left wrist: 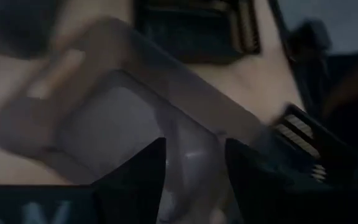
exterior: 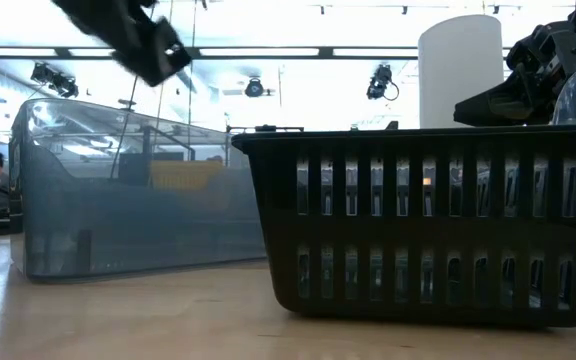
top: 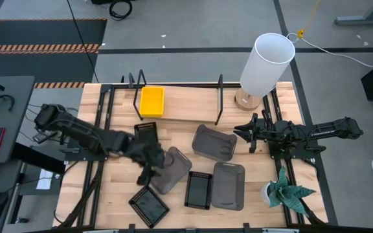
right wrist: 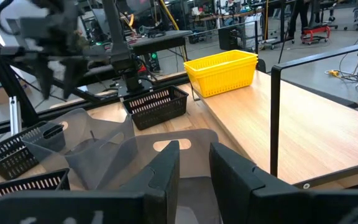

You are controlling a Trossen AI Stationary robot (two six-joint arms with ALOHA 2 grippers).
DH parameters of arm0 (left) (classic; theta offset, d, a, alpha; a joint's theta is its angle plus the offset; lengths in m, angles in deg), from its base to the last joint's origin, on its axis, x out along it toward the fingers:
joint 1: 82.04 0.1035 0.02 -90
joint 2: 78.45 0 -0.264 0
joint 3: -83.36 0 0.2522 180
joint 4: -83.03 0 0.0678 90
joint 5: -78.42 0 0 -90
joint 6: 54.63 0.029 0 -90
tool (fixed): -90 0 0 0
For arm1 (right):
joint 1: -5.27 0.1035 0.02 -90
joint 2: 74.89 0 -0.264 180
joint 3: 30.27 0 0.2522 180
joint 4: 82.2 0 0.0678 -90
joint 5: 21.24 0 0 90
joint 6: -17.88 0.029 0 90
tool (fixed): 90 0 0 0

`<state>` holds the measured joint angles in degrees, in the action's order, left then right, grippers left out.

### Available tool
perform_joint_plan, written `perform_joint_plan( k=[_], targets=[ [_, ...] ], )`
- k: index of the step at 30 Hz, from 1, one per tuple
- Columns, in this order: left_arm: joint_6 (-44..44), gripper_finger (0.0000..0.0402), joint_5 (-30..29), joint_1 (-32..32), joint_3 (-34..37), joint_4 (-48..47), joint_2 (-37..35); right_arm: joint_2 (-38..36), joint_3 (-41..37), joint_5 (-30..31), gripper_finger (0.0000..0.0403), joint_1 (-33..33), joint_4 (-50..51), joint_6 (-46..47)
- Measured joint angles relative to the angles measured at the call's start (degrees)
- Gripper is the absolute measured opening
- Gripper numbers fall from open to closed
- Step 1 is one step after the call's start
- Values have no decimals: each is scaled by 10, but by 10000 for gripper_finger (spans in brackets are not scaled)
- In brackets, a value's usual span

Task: Stack baskets on shelf by color
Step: Stack the bottom left light black bin on the top light black bin

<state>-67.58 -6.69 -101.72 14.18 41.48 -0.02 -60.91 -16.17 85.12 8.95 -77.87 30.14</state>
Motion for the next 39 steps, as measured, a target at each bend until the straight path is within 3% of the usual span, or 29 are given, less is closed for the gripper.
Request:
perform_joint_plan(
  k=[5,11,26,29,36,39],
  targets=[
    [-31,172,-9,-76,0,-9,19,0,0,0,93,0,-2,0],
    [-24,172,-84,-135,-10,-27,60,2,0,0,93,0,-5,0],
    [47,166,-137,-154,-10,-45,137,3,0,2,93,0,-13,0],
    [50,136,-137,-151,-10,-44,143,3,0,2,93,0,-13,0],
    [31,19,-98,-142,-10,-42,142,3,0,2,93,0,-13,0],
    [28,17,-95,-142,-11,-43,141,3,0,2,93,0,-13,0]
  ],
)
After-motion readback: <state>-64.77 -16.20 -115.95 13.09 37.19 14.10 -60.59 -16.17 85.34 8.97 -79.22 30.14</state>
